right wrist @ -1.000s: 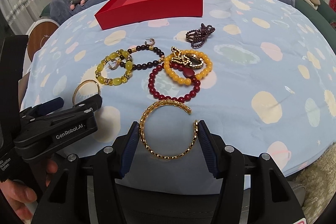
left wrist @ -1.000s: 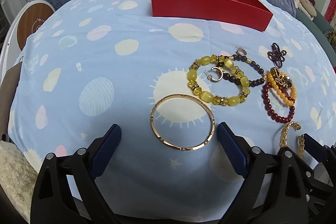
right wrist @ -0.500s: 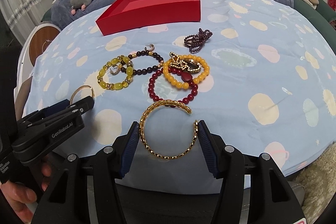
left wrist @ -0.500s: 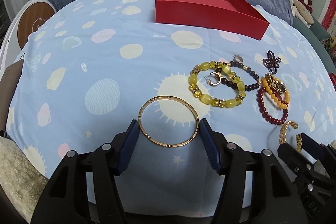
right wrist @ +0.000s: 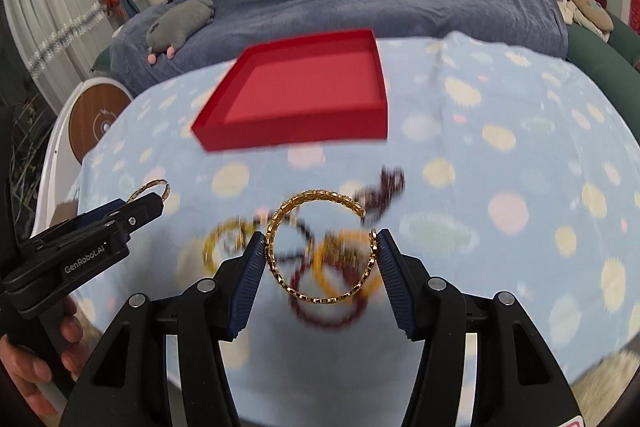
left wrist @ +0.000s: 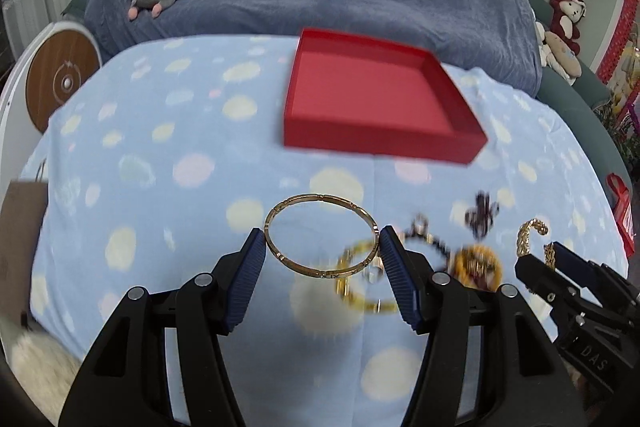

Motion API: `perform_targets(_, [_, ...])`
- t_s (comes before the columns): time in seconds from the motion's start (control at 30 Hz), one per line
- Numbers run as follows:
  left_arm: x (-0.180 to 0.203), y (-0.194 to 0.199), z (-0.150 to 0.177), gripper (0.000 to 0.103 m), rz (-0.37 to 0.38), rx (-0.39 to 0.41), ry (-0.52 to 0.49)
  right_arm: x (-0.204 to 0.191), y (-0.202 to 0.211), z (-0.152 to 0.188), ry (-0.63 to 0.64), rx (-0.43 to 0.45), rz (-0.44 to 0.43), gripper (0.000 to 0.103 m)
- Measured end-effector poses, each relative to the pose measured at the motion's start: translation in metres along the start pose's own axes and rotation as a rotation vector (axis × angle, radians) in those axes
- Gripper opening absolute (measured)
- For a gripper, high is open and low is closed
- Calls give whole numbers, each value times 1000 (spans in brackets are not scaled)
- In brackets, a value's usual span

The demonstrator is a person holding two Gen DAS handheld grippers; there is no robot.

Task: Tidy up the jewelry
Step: 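Carry both gold bracelets into the red box and open both tools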

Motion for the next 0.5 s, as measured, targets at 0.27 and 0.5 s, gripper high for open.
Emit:
perform_targets(0.27, [10,-56,-105,56,31,45,22,4,-52,-114,14,61,-20,54])
perform_targets(0.5, [27,-132,-164,56,7,31,-34,2,-123,-180,47,51,-10,54])
Point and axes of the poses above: each gripper's, at about its wrist camera, not at the fingertips, and y roughly against the way its jaws point, x to its right, z to its underside, the point moved 2 cm from there along -y, roughly the way its jaws point, and after that the axes turned 4 degrees about x, right-handed, at the moved point
